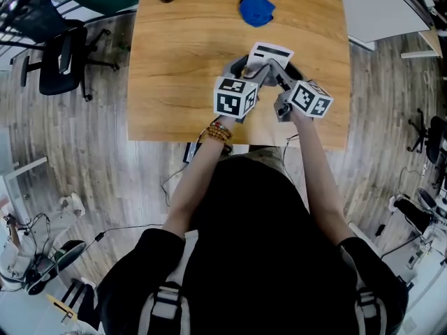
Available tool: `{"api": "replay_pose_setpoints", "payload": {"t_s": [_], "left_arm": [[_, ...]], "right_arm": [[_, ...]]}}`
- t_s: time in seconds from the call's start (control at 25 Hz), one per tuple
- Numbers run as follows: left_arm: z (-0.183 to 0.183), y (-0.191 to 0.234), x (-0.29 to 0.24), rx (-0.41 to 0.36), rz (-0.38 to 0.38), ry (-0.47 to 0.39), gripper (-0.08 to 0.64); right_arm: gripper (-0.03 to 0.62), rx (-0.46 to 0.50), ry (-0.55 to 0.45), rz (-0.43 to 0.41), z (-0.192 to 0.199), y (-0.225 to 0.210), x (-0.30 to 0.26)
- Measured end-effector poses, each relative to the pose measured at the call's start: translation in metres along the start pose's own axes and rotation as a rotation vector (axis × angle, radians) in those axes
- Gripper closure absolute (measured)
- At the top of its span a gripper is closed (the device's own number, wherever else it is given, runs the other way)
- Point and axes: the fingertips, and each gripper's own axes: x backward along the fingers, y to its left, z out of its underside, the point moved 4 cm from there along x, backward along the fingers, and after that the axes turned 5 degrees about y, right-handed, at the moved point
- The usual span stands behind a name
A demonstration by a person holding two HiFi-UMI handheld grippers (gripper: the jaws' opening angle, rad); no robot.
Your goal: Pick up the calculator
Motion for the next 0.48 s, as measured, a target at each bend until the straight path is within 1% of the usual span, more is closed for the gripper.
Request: {"api": "replay_pose_setpoints", "payload": {"t_s": [0.24, 0.48], "left_arm": [[-0.035, -0.020, 0.017, -0.130, 0.011, -0.075, 0.277], [-0.067, -0.031, 0.032, -0.249, -0.001, -0.149, 0.276]], "right_arm": [[0.334, -0.021, -0.059, -0.080, -0.027, 0.018, 0.013], [0.336, 0.002, -0.102, -0.136, -0.054, 0.036, 0.022]]}}
